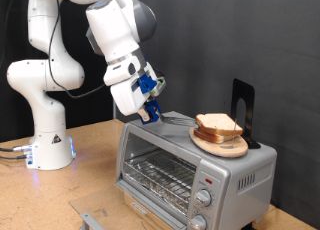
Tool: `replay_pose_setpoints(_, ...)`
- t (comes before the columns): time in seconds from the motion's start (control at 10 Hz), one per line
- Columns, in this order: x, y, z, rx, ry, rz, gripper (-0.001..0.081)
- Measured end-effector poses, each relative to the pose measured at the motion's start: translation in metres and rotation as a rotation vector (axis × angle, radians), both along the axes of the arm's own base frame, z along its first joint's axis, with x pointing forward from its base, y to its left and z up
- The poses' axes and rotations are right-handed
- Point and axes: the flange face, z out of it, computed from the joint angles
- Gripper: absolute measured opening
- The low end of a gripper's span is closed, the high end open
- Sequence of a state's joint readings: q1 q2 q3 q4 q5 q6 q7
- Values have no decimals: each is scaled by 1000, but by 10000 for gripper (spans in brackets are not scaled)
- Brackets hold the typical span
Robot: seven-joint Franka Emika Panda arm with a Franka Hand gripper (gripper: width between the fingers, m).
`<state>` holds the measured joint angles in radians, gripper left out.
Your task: Make a piece of toast with the oven
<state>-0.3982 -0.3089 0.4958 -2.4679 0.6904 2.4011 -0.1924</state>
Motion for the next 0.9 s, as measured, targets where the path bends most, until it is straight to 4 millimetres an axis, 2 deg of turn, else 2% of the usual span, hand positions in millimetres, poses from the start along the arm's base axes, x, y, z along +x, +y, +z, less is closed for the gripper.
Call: replay_pose_setpoints(0.9,26,32,2,-53,-19,5,400)
